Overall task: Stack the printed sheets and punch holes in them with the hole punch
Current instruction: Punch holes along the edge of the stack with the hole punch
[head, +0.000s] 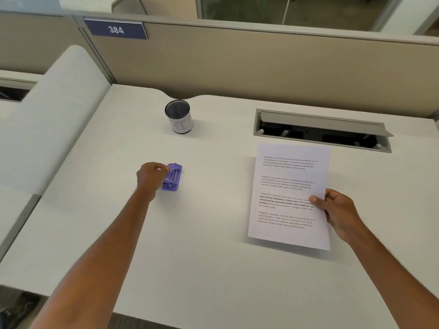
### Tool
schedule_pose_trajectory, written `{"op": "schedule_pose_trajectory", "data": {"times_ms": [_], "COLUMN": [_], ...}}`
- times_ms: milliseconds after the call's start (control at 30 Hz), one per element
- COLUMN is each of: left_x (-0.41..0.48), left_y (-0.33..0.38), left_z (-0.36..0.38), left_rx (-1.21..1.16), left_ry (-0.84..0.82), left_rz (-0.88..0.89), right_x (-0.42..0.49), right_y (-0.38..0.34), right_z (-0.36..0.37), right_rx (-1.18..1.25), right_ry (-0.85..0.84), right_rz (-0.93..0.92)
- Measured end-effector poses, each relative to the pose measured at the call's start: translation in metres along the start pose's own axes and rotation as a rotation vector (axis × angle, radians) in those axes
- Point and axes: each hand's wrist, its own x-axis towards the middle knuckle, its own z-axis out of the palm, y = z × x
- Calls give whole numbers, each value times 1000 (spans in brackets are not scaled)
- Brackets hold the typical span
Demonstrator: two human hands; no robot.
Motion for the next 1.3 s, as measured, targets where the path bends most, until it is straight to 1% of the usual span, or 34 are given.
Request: {"op": "schedule_pose_trajectory", "data": {"times_ms": [233, 433, 700, 867, 967, 1100, 1300], "left_x": [9, -6, -70, -109, -127, -145, -162], "left_y": [-5, 5, 28, 43, 51, 57, 61], "left_z": [2, 20, 87, 134, 159, 186, 214], "left_rx": [-132, -205, -312, -344, -359, -319, -289], "left_ry": [-92, -150, -344, -429, -457, -471, -499], "left_rz": [-42, -55, -61, -49, -35, -26, -29], "right_x": [0, 2, -6, -12, -15, -18, -19], "right_y": [2, 0, -3, -3, 0, 4, 11], "right_z": [1, -3, -29, -53, -69, -85, -101], "right_rx": [16, 33, 8, 9, 4, -15, -11], "right_ry": [7, 16, 30, 40, 51, 58, 77], "right_rz": [3, -3, -4, -10, -5, 8, 18]}}
